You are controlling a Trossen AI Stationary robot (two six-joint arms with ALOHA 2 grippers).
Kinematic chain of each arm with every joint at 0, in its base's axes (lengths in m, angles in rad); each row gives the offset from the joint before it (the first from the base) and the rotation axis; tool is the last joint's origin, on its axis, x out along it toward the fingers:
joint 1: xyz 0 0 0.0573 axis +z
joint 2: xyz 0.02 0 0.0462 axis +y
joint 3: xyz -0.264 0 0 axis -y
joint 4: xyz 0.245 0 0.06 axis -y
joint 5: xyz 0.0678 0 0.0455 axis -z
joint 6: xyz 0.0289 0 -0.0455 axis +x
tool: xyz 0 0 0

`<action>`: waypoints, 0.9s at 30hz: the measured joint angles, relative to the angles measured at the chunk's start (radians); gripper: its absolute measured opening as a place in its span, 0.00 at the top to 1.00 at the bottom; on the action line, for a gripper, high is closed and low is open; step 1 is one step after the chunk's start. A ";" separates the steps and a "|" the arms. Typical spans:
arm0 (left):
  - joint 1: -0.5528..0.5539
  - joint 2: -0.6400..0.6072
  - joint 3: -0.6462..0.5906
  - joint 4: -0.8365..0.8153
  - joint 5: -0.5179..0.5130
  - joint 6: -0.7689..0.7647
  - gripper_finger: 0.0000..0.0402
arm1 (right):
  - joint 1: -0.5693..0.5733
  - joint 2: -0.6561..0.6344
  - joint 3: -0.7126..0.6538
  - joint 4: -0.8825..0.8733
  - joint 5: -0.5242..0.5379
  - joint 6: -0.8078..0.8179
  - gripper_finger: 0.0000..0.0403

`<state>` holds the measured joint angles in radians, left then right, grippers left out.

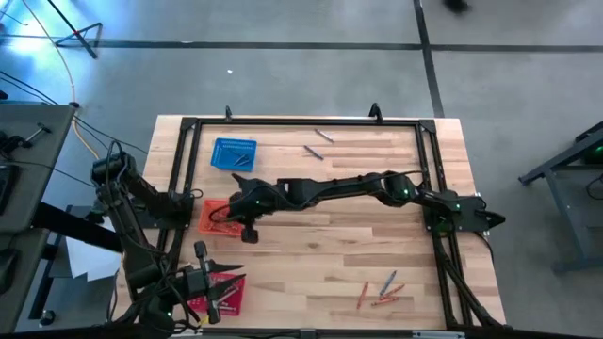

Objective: Sort crayons
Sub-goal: Put the orange crayon into the orange bin

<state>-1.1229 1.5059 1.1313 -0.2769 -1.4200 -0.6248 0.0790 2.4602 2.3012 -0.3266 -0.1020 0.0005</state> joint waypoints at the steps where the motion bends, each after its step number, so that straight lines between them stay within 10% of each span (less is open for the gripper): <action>1: 0.000 0.000 0.000 0.004 0.000 0.000 0.81 | 0.000 0.009 -0.010 0.046 0.000 0.010 1.00; 20: 0.000 0.000 0.000 0.039 0.003 0.008 0.81 | -0.049 0.161 -0.044 0.269 0.041 0.085 1.00; 27: 0.000 0.000 0.000 0.040 0.003 0.008 0.81 | -0.059 0.161 -0.044 0.247 -0.019 0.115 0.81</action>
<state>-1.1229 1.5059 1.1309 -0.2371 -1.4166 -0.6167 0.0200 2.6217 2.2570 -0.0792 -0.1208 0.1158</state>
